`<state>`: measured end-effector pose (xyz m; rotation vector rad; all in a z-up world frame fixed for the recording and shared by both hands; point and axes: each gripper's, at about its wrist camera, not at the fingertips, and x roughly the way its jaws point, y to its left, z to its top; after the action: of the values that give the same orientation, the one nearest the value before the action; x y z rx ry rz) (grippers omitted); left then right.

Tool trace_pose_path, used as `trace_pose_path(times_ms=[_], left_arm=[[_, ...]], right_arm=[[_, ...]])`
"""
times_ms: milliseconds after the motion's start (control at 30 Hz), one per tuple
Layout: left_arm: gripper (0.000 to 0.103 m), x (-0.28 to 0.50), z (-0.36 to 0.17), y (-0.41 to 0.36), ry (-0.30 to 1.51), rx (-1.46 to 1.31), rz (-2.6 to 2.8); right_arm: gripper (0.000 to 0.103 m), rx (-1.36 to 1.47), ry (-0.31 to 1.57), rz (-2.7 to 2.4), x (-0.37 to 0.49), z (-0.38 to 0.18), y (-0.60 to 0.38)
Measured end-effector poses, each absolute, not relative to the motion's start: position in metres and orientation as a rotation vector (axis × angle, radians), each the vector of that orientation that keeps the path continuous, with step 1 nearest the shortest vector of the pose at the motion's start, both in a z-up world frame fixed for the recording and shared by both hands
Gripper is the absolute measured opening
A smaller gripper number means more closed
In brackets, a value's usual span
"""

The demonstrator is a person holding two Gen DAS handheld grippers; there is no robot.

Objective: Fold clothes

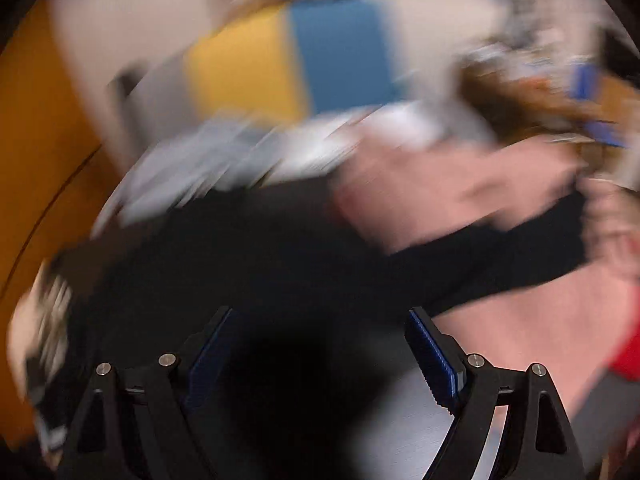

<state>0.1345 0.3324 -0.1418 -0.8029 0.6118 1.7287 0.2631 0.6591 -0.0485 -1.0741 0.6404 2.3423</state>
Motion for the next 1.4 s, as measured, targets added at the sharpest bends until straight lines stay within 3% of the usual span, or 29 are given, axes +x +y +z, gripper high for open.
trace_pose_path(times_ms=[133, 233, 267, 333, 433, 500, 633, 733, 800, 967, 1167, 1300, 1400], left_arm=[[0.051, 0.124, -0.147, 0.318, 0.581, -0.826, 1.695], [0.051, 0.132, -0.149, 0.309, 0.734, -0.705, 1.720], [0.052, 0.133, -0.153, 0.306, 0.838, -0.651, 1.748], [0.054, 0.124, -0.153, 0.300, 0.833, -0.646, 1.710], [0.057, 0.107, -0.147, 0.299, 0.809, -0.705, 1.689], [0.052, 0.095, -0.132, 0.293, 0.718, -0.765, 1.722], [0.052, 0.053, -0.113, 0.257, 0.463, -0.937, 1.856], [0.050, 0.022, -0.114, 0.199, 0.170, -1.063, 1.945], [0.050, 0.025, -0.112, 0.178, 0.137, -1.045, 1.989], [0.050, 0.071, -0.118, 0.190, 0.261, -0.972, 1.908], [0.057, 0.078, -0.150, 0.233, 0.435, -0.936, 1.988], [0.054, 0.040, -0.137, 0.232, 0.394, -0.976, 2.058], [0.054, 0.015, -0.121, 0.225, 0.381, -0.959, 2.134]], right_arm=[[0.085, -1.330, 0.640, 2.354, 0.236, -0.111, 0.595], [0.087, -1.336, 0.574, 2.289, 0.245, -0.130, 0.564], [0.092, -1.301, 0.561, 2.291, 0.250, -0.130, 0.551], [0.102, -1.293, 0.567, 2.331, 0.250, -0.131, 0.524], [0.103, -1.308, 0.449, 2.313, 0.235, -0.134, 0.498], [0.103, -1.296, 0.451, 2.330, 0.226, -0.131, 0.494], [0.103, -1.292, 0.588, 2.334, 0.232, -0.128, 0.513], [0.103, -1.242, 0.704, 2.325, 0.243, -0.125, 0.524], [0.103, -1.182, 0.765, 2.326, 0.255, -0.120, 0.530], [0.103, -1.121, 0.735, 2.384, 0.262, -0.109, 0.513], [0.103, -1.290, 0.609, 2.348, 0.231, -0.134, 0.495], [0.103, -1.306, 0.422, 2.326, 0.218, -0.142, 0.481], [0.103, -1.265, 0.418, 2.338, 0.219, -0.144, 0.481]])
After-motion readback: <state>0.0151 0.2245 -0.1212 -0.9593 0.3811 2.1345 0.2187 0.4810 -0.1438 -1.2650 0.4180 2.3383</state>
